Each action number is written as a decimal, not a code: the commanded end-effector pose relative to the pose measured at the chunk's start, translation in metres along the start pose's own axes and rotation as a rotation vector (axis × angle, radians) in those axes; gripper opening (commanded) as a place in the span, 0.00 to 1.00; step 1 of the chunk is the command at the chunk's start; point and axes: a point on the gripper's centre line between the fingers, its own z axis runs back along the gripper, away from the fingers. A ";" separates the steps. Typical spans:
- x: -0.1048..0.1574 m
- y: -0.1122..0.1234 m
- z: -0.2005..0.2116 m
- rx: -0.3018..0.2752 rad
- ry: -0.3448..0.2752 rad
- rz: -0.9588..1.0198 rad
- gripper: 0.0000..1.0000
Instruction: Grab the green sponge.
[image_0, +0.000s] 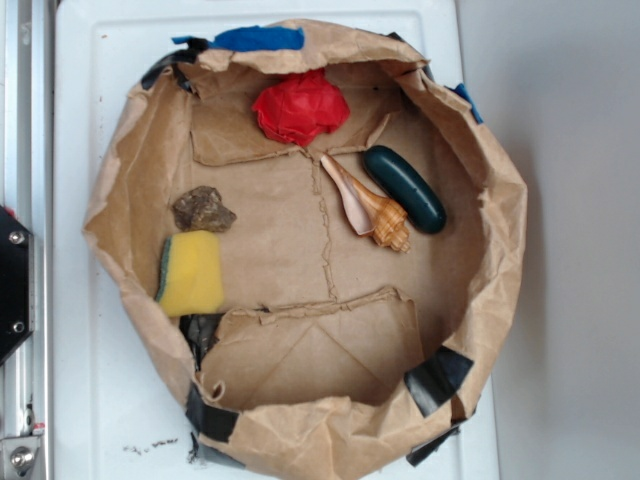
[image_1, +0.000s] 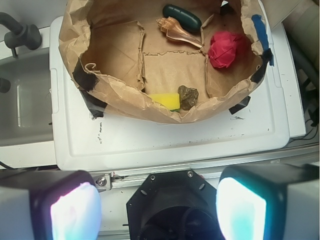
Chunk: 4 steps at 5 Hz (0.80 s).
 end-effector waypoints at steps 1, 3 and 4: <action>0.000 0.000 0.000 0.000 0.000 0.000 1.00; 0.029 0.001 -0.008 0.025 0.010 0.080 1.00; 0.046 0.004 -0.015 0.012 0.026 0.059 1.00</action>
